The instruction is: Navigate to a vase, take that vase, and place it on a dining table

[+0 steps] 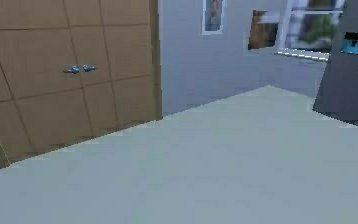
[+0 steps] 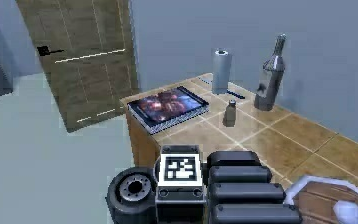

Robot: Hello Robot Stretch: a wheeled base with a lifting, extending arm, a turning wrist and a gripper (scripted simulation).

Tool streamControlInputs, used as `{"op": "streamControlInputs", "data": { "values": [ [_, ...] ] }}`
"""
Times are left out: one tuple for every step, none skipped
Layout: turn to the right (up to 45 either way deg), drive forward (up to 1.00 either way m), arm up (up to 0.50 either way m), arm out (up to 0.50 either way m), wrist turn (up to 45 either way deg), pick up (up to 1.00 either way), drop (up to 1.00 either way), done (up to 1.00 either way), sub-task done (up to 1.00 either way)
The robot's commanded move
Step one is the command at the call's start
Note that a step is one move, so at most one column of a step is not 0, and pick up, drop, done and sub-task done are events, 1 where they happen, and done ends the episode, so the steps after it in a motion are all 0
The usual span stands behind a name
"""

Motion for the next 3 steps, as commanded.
{"op": "streamControlInputs", "data": {
  "values": [
    [-33.0, 0.0, 0.0, 0.0, 0.0, 0.0, 0.0, 0.0, 0.0],
    [0.0, 0.15, 0.0, 0.0, 0.0, 0.0, 0.0, 0.0, 0.0],
    [45.0, 0.0, 0.0, 0.0, 0.0, 0.0, 0.0, 0.0, 0.0]
  ]
}}
